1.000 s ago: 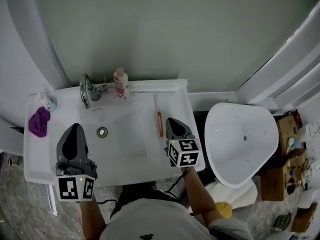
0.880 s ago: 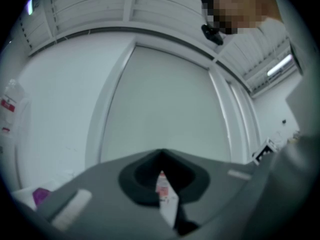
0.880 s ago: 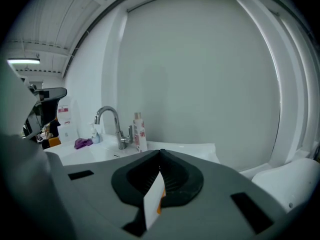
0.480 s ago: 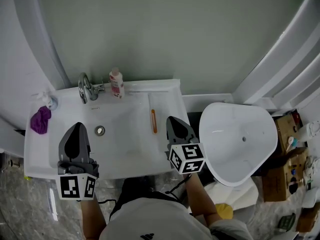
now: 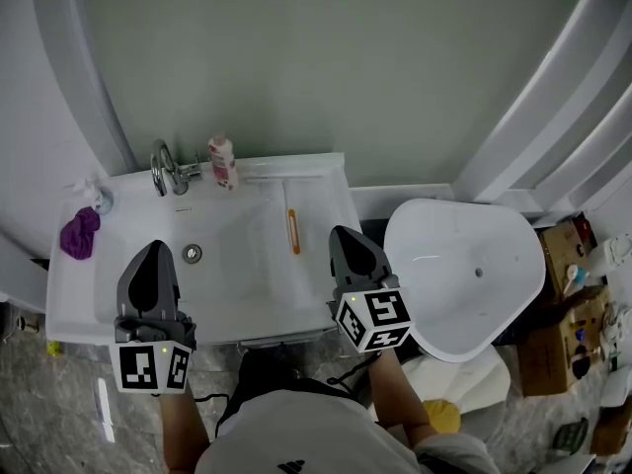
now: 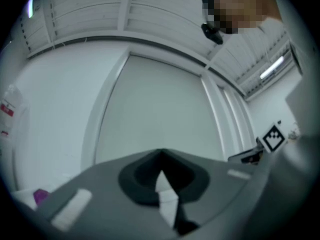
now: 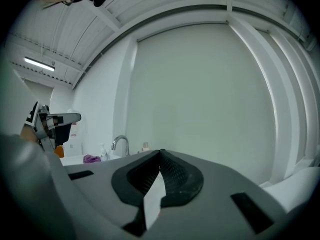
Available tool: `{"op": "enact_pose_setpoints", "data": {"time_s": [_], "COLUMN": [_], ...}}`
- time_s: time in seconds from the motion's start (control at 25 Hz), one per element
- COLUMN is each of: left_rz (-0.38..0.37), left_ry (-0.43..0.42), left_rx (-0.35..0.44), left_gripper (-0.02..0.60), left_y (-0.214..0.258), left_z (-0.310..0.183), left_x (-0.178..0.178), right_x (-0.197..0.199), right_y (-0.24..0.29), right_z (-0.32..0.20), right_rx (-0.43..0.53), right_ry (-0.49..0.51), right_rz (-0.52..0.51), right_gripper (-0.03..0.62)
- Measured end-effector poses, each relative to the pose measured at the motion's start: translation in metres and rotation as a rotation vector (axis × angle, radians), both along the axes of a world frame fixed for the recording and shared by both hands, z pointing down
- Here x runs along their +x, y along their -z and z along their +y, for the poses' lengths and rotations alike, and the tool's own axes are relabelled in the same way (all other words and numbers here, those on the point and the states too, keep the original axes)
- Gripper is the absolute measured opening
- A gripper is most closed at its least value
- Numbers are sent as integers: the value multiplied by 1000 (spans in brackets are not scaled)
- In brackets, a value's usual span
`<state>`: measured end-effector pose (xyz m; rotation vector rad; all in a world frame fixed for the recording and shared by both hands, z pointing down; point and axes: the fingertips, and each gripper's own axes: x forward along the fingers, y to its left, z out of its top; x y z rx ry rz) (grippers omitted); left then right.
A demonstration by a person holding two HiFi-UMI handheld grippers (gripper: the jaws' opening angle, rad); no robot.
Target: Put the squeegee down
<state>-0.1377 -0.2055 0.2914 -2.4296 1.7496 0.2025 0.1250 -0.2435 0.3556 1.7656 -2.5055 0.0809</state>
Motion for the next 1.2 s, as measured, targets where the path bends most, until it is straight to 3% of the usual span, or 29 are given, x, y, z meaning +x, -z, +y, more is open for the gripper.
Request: {"op": "enact_pose_setpoints", "data": {"time_s": [0.24,1.2], "left_rz": [0,-16], "left_ry": [-4,1], "left_rx": [13,18], "left_gripper": [8,7], "left_y": [4,7], "left_z": [17,38], "left_x": [12,38], "right_x": [7,26], "right_y": [19,30], "right_z": [23,49], "right_rx": [69,109], "right_ry": [4,20], "right_rz": [37,-6], "right_gripper": [2,2]}}
